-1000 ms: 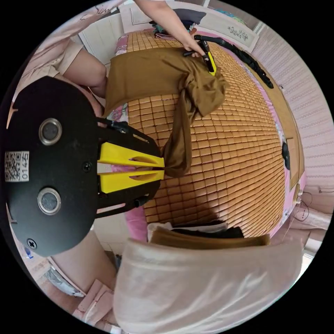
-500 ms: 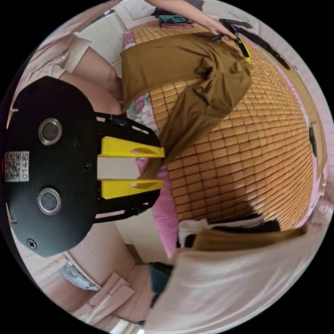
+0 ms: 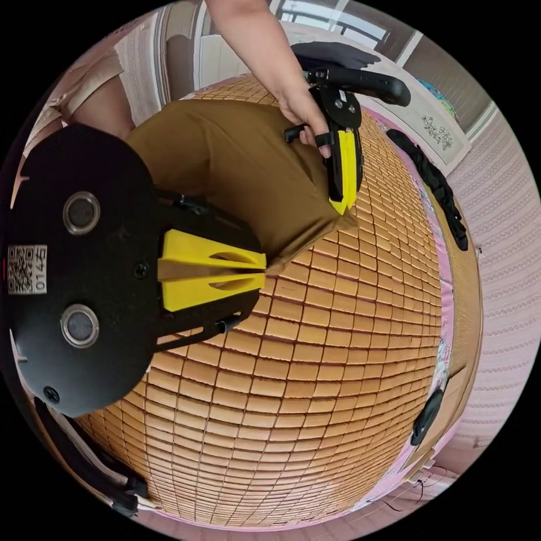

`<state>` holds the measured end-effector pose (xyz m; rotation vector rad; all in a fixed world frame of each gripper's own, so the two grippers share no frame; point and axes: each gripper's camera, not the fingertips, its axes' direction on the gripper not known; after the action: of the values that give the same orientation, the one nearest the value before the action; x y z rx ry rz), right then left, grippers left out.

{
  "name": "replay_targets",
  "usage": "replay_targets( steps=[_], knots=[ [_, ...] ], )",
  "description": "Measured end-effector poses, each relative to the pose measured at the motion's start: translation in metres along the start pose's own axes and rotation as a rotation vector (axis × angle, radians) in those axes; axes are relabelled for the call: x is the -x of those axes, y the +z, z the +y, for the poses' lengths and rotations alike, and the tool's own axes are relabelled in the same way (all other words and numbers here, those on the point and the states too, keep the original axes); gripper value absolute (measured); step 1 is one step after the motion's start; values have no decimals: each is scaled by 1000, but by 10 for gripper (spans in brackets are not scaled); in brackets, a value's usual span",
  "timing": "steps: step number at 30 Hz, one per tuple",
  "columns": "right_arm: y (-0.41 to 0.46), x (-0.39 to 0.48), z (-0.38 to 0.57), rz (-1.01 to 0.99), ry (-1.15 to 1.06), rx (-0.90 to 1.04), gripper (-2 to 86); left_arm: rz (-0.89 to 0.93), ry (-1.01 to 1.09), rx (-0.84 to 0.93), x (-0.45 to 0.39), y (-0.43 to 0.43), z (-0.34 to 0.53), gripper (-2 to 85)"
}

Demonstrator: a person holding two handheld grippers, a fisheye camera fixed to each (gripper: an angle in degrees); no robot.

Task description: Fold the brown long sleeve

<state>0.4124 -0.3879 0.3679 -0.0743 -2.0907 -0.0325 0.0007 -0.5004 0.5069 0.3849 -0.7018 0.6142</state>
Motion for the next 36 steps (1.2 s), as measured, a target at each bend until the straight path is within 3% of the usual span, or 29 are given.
replay_targets(
  steps=[7, 14, 19, 25, 29, 32, 36],
  knots=[
    [-6, -6, -34, 45, -100, 92, 9, -34, 27, 19, 4, 18, -23, -5],
    [-68, -36, 14, -21, -8, 5, 83, -16, -77, -32, 11, 2, -20, 49],
    [-145, -54, 140, 94, 153, -46, 81, -81, -16, -104, 1, -47, -11, 55],
    [-200, -87, 319, 235, 596, 37, 80, 146, 151, -29, -88, -50, -2, 50],
    [-214, -102, 388, 241, 782, 51, 94, 293, 207, 25, -160, -19, -13, 54],
    [-209, -111, 426, 173, 856, 105, 111, 296, 254, 29, -201, -2, -29, 56],
    [-196, -113, 468, 33, 911, 163, 42, 259, 285, 86, -232, 25, -43, 57]
  ],
)
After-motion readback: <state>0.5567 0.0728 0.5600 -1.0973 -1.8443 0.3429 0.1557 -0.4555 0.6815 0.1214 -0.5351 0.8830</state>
